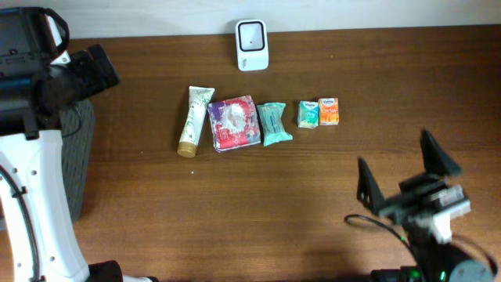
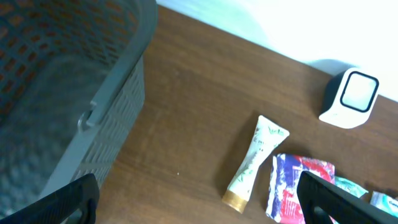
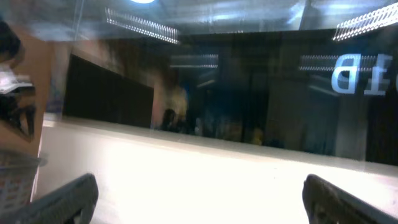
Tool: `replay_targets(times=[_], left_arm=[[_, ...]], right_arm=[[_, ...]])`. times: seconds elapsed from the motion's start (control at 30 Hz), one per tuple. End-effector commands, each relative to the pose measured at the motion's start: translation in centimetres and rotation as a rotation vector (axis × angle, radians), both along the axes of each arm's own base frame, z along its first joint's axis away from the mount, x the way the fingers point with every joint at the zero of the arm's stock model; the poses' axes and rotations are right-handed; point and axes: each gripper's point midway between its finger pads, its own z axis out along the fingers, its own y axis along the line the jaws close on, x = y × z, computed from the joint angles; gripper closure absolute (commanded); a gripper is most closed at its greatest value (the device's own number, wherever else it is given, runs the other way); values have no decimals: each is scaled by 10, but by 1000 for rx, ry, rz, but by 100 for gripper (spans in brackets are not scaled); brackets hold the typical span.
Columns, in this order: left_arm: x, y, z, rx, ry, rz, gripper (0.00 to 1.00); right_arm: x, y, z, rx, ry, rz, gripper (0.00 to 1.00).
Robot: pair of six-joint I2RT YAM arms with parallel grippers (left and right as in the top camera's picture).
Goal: Scan the item barcode
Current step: 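Move the right gripper forward toward the orange tissue pack, then grasp the orange tissue pack with the right gripper and lift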
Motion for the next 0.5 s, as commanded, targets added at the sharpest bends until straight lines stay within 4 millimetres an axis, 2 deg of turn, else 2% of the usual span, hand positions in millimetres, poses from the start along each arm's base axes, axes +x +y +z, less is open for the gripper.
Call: replay_targets(times=[0.0,0.07,0.17,0.2,0.27,0.33,0.4,0.47], left_arm=[[-2,2,4,-1,-10,13,1],[-2,2,4,-1,-10,13,1],[-2,2,4,-1,-10,13,1],[-2,2,4,-1,-10,13,1],[-2,2,4,-1,-10,13,1],[-2,2,4,-1,-10,13,1],[-2,2,4,-2,-10,13,1],[-2,2,4,-1,-11,13,1]], right_arm=[[36,8,19,-22,182,49,1],[66,9,13,-38,370,53,1],[104,10,-18,-92,702,70,2],[111,12,-28,-88,782,89,1],[118,29,-48,-64,896,219,1],[113,52,-92,-4,1110,410,2],[120,52,-119,22,1217,416,1],[136,49,-147,72,1315,397,1]])
